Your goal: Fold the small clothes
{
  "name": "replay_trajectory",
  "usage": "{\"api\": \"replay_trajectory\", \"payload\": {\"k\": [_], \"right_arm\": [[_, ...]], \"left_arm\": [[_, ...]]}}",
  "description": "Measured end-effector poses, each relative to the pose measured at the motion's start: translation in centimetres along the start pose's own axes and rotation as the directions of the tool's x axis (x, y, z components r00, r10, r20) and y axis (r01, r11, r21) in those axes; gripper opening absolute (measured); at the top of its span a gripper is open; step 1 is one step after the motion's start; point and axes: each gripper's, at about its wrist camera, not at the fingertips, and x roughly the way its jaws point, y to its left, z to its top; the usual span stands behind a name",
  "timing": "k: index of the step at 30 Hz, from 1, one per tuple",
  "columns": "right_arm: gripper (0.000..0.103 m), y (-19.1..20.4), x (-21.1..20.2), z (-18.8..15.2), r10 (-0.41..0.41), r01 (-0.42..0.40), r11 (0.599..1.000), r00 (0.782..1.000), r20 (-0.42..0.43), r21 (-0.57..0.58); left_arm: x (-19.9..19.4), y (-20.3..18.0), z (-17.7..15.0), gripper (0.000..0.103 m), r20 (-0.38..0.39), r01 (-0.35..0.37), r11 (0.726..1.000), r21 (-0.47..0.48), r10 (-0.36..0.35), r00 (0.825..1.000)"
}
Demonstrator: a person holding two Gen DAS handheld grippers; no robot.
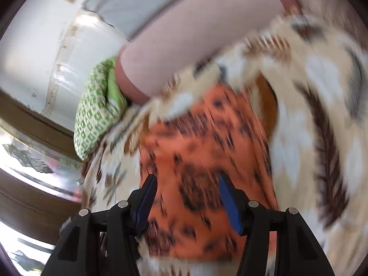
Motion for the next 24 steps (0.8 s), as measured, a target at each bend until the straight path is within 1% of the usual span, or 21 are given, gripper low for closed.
{"api": "replay_trajectory", "payload": {"k": [1,3,4,5,6,7,8,10,11,12,13,14,15,16,18,19,20,21,23,24], "right_arm": [[0.060,0.4,0.9,0.9,0.002,-0.002,1.000,1.000,0.012,-0.013],[0.060,0.0,3.2,1.8,0.012,-0.012,1.000,1.000,0.001,0.007],[0.060,-0.6,4.6,2.0,-0.016,0.017,1.000,1.000,-0.018,0.015],[0.060,-2.0,7.3,2.1,-0.112,0.113,0.994,0.991,-0.070,0.013],[0.060,-2.9,8.9,1.8,-0.159,0.162,0.987,0.982,-0.104,0.015],[0.061,-3.7,9.6,1.5,-0.159,0.161,0.987,0.983,-0.092,0.019],[0.061,-3.4,9.1,1.4,-0.142,0.143,0.990,0.988,-0.054,0.012],[0.061,-2.3,8.4,1.9,-0.149,0.148,0.989,0.986,-0.075,-0.017],[0.061,-1.9,8.0,1.9,-0.147,0.146,0.989,0.987,-0.066,-0.019],[0.061,-1.6,7.5,1.8,-0.133,0.132,0.991,0.990,-0.050,-0.013],[0.061,-1.1,7.2,1.7,-0.100,0.100,0.995,0.994,-0.044,-0.012],[0.061,-0.1,6.9,1.7,-0.032,0.031,0.999,0.998,-0.047,-0.024],[0.061,0.7,6.6,1.5,0.002,-0.004,0.999,0.999,-0.044,-0.039],[0.061,2.2,6.2,1.4,0.041,-0.043,0.996,0.999,-0.028,-0.080],[0.061,4.3,6.0,1.1,0.082,-0.084,0.985,0.996,-0.018,-0.151],[0.061,5.2,6.2,1.0,0.110,-0.113,0.979,0.993,-0.030,-0.171],[0.061,5.7,6.8,0.8,0.140,-0.147,0.974,0.989,-0.052,-0.171],[0.061,5.8,7.4,0.6,0.152,-0.162,0.974,0.986,-0.068,-0.158],[0.061,5.2,9.6,-0.1,0.150,-0.164,0.980,0.982,-0.118,-0.112],[0.062,4.8,11.3,-0.5,0.139,-0.155,0.984,0.976,-0.166,-0.087]], "left_arm": [[0.3,-0.1,0.0,0.099,-0.012,0.001,1.000,0.004,-0.001,1.000],[1.0,0.1,0.0,0.100,-0.046,0.019,1.000,-0.016,-0.020,0.999],[1.3,0.3,0.1,0.102,-0.067,0.030,0.999,-0.031,-0.032,0.997],[1.6,0.6,0.0,0.103,-0.083,0.045,0.998,-0.042,-0.048,0.995],[1.9,0.7,0.1,0.103,-0.097,0.057,0.997,-0.049,-0.062,0.993],[1.7,0.8,0.2,0.103,-0.095,0.056,0.997,-0.050,-0.060,0.994],[1.5,0.8,0.3,0.103,-0.090,0.051,0.998,-0.045,-0.055,0.994],[0.5,0.5,0.8,0.103,-0.057,0.032,0.999,-0.027,-0.033,0.998],[-0.2,0.4,1.0,0.103,-0.022,0.015,1.000,-0.015,-0.015,1.000],[-0.6,0.3,1.1,0.103,0.003,-0.001,1.000,-0.006,0.001,1.000],[-0.9,0.4,1.3,0.103,0.023,-0.018,1.000,0.001,0.018,1.000],[-1.3,0.5,1.4,0.103,0.045,-0.041,0.999,0.004,0.041,0.998],[-1.6,0.7,1.4,0.103,0.058,-0.053,0.999,0.002,0.053,0.997],[-1.8,0.9,1.5,0.103,0.068,-0.060,0.998,-0.004,0.060,0.996],[-2.1,1.6,1.8,0.103,0.082,-0.074,0.997,-0.021,0.076,0.994],[-2.2,1.9,1.9,0.103,0.084,-0.080,0.996,-0.029,0.082,0.993],[-2.2,2.2,2.0,0.103,0.086,-0.084,0.996,-0.037,0.087,0.993],[-2.2,2.5,2.1,0.103,0.089,-0.088,0.995,-0.046,0.092,0.992],[-2.2,2.9,2.3,0.103,0.093,-0.102,0.993,-0.055,0.107,0.990],[-2.5,3.0,2.2,0.103,0.099,-0.106,0.993,-0.057,0.111,0.989]]}}
